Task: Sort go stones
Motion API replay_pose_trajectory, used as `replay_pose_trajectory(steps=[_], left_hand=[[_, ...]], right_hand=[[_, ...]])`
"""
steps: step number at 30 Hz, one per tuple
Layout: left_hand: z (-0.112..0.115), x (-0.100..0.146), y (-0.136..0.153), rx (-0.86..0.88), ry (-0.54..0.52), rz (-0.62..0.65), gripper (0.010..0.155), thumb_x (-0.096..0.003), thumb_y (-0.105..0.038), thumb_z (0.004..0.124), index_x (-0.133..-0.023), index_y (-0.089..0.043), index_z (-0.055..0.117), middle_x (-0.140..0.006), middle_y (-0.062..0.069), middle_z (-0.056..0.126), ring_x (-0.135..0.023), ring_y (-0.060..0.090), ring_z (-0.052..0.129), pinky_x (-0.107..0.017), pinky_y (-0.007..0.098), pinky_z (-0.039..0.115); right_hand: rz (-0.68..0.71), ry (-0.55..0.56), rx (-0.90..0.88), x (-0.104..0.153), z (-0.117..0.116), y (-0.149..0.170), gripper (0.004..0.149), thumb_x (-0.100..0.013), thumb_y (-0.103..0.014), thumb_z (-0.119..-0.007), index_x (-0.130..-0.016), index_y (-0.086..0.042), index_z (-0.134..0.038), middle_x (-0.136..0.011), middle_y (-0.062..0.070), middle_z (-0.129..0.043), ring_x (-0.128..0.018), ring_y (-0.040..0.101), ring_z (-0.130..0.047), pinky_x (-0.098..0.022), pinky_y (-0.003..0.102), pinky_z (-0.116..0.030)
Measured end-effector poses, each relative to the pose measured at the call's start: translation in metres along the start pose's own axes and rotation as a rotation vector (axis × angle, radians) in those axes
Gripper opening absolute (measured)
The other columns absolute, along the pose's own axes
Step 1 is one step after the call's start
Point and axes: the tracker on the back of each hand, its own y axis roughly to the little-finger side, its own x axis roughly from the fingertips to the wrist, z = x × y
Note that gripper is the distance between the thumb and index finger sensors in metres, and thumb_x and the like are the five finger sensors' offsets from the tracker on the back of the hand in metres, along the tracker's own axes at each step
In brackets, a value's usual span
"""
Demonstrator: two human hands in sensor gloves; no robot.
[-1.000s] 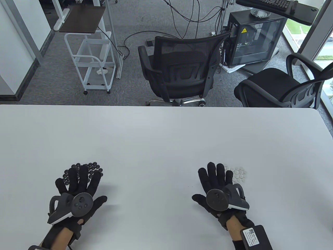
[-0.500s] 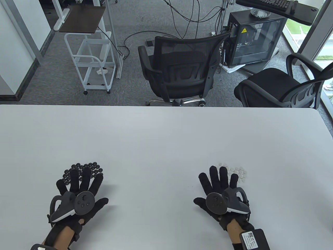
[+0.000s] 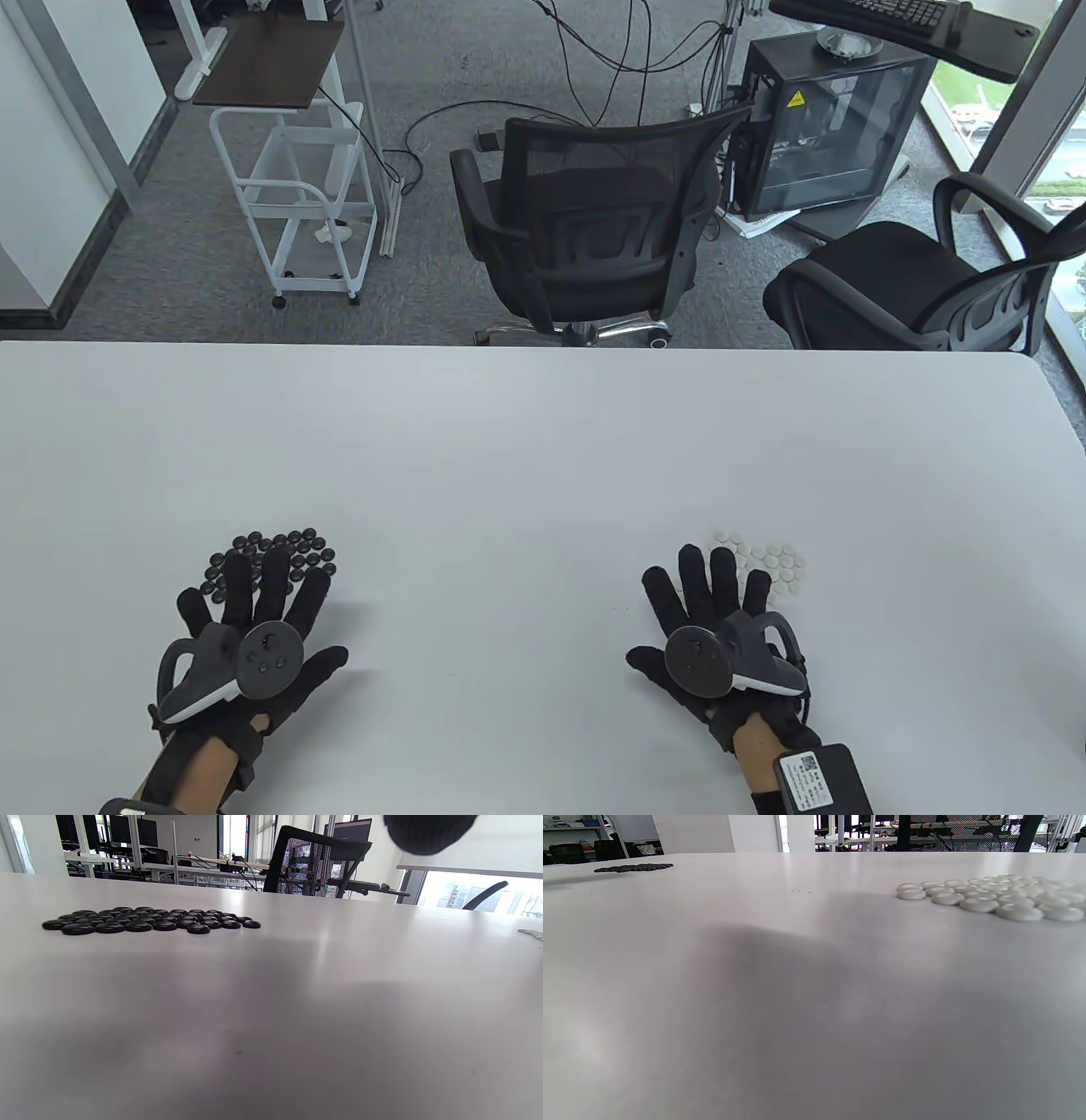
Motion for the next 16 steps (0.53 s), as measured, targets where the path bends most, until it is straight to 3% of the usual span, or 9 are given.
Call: replay_pose_trajectory(steps=[16], left_hand=[[0.0004,-0.0004,0.0018,0.005,0.007,-0.005,0.085,-0.0581,-0.065,0.05,-0.118,-0.023,0.007,-0.112,0.026,-0.02,-0.092,0.056,-0.023,-0.043,0.082,-0.009]], right_hand=[[-0.01,-0.014,-0.001,-0.0029,-0.0026,-0.0017,0.087,-0.058,-0.054,-0.045,-0.114,0.006,-0.014,-0.103,0.052,0.002,-0.081,0.073,0.009,-0.042,0.089,-0.001]])
